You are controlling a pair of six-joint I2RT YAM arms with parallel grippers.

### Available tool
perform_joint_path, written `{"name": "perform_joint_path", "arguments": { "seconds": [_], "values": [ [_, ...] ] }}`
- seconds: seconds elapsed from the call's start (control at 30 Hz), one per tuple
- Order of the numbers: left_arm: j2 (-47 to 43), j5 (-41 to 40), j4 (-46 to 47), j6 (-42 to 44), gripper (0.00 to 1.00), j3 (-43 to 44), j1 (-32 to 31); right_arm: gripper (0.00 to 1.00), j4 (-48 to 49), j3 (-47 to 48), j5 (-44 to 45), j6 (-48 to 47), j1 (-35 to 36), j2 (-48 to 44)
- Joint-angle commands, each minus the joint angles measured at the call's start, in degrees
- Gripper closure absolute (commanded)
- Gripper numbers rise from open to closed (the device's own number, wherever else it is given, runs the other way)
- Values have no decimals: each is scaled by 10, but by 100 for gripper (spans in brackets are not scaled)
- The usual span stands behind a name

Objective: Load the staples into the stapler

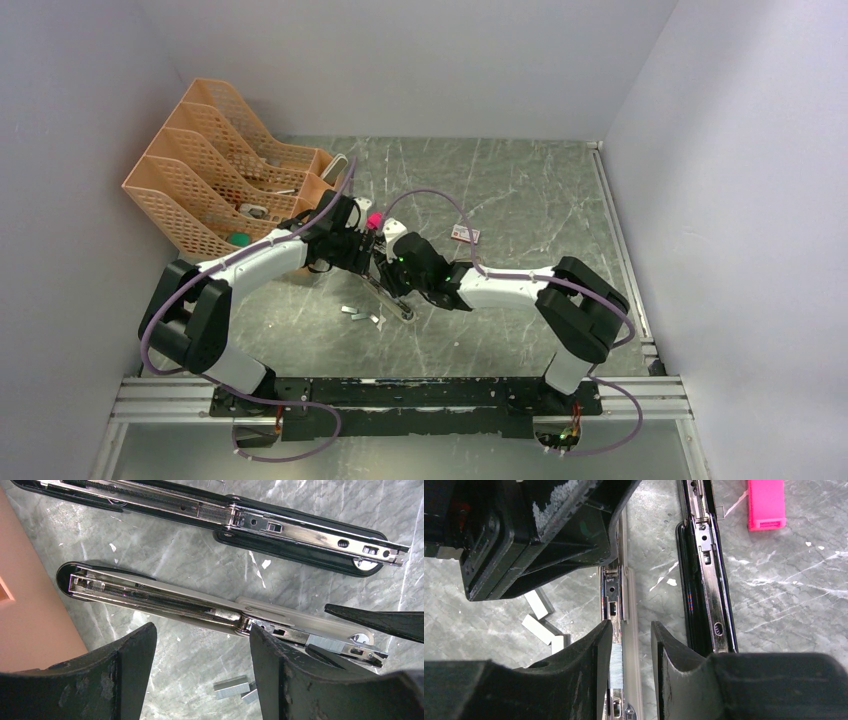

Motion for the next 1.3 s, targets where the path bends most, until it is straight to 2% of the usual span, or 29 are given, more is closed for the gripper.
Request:
{"name": "perform_joint_path", "arguments": {
  "seconds": [0.0, 0.57, 1.27],
  "values": [
    [-17, -11, 9, 5, 27, -6, -5, 62, 6, 1, -7, 2, 1, 0],
    [-19, -12, 9, 7, 27, -7, -6, 62, -31, 6, -11, -1, 1, 34],
    [-18, -14, 9, 7, 27, -7, -6, 61, -121, -36, -12, -9, 4, -37]
  ]
}}
